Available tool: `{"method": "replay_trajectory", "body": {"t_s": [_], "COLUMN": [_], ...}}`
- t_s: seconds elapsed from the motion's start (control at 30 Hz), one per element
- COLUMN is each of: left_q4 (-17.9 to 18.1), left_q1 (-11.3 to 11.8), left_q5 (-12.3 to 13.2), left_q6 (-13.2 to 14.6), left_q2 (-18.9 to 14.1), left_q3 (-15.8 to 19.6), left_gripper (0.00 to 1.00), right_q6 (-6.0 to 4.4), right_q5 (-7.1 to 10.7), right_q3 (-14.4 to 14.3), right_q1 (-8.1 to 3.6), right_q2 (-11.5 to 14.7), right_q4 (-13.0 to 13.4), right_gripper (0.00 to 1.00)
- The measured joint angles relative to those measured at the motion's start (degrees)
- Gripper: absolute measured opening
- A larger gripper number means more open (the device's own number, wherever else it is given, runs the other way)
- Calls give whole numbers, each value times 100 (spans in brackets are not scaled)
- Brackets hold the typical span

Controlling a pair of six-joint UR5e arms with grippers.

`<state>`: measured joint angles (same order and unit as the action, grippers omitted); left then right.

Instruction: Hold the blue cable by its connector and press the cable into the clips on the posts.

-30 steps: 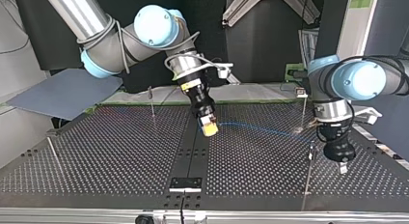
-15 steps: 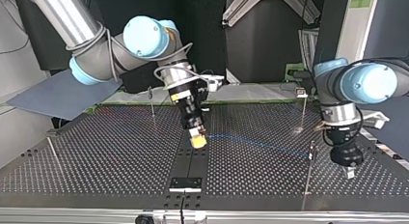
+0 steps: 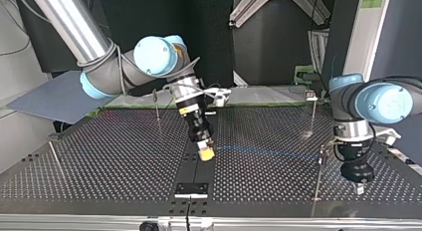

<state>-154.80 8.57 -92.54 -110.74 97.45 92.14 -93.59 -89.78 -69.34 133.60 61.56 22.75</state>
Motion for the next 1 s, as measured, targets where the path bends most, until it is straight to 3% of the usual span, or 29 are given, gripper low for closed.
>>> {"method": "replay_trajectory", "body": {"t_s": [0.5, 0.73, 0.77, 0.8, 0.87, 0.9, 0.93, 1.0], "left_q4": [23, 5, 2, -2, -12, -20, -28, -55], "left_q1": [31, 29, 32, 37, 42, 43, 44, 46], "left_q5": [77, 257, 262, 264, 263, 262, 261, 252], "left_q6": [-151, -150, -147, -143, -129, -118, -113, -108], "left_q2": [101, 267, 271, 275, 278, 278, 278, 275], "left_q3": [-31, -31, -31, -31, -31, -31, -31, -31], "left_gripper": [0, 0, 9, 9, 35, 35, 47, 53], "right_q6": [-127, -122, -119, -116, -112, -111, -110, -110], "right_q5": [70, 102, 103, 103, 104, 103, 103, 102], "right_q3": [301, 323, 322, 322, 322, 321, 321, 321], "right_q1": [-256, -275, -271, -265, -257, -251, -248, -241], "right_q2": [-245, -260, -260, -261, -261, -261, -261, -262], "right_q4": [-89, -205, -218, -231, -242, -246, -248, -253], "right_gripper": [0, 0, 0, 0, 0, 0, 0, 0]}}
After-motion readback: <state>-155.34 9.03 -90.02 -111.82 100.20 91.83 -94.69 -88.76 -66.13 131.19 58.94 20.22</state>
